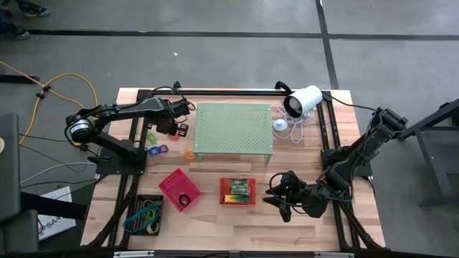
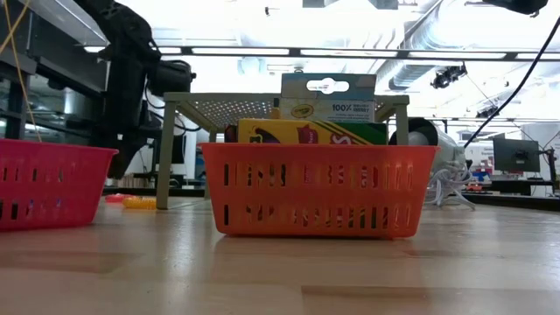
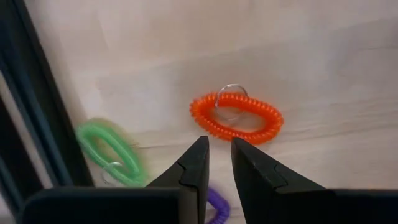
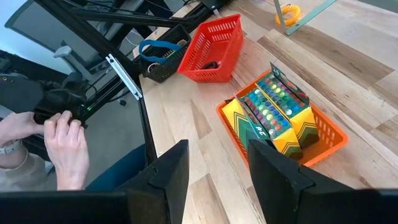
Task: Pick & Place Office Desk Supplies
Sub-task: Put the orange spring keychain into the red bin
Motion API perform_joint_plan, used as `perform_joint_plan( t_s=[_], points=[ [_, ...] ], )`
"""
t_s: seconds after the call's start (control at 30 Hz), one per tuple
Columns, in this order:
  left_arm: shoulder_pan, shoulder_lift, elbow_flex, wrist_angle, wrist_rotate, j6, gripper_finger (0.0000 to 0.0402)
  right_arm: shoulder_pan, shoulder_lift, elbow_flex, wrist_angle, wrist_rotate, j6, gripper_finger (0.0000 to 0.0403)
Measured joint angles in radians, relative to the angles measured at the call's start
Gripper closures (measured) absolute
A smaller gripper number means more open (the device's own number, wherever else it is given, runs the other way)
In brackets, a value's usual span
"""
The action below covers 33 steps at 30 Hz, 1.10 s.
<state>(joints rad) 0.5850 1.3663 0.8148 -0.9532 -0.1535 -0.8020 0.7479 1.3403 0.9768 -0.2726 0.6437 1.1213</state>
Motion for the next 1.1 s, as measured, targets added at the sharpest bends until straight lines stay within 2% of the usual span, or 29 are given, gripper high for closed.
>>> perform_joint_plan(
  t_s=[0.3,0.77,1.1],
  points=[
    [0.077,-0.037,-0.089,0.185,0.104,0.019,0.034,0.0,0.0,0.0,0.0,0.0,0.0,0.0252],
    [0.145,-0.039,-0.092,0.172,0.125,0.165,0.0339,0.0,0.0,0.0,0.0,0.0,0.0,0.0252],
    [0.148,-0.039,-0.092,0.174,0.132,0.252,0.0288,0.0,0.0,0.0,0.0,0.0,0.0,0.0252]
  ],
)
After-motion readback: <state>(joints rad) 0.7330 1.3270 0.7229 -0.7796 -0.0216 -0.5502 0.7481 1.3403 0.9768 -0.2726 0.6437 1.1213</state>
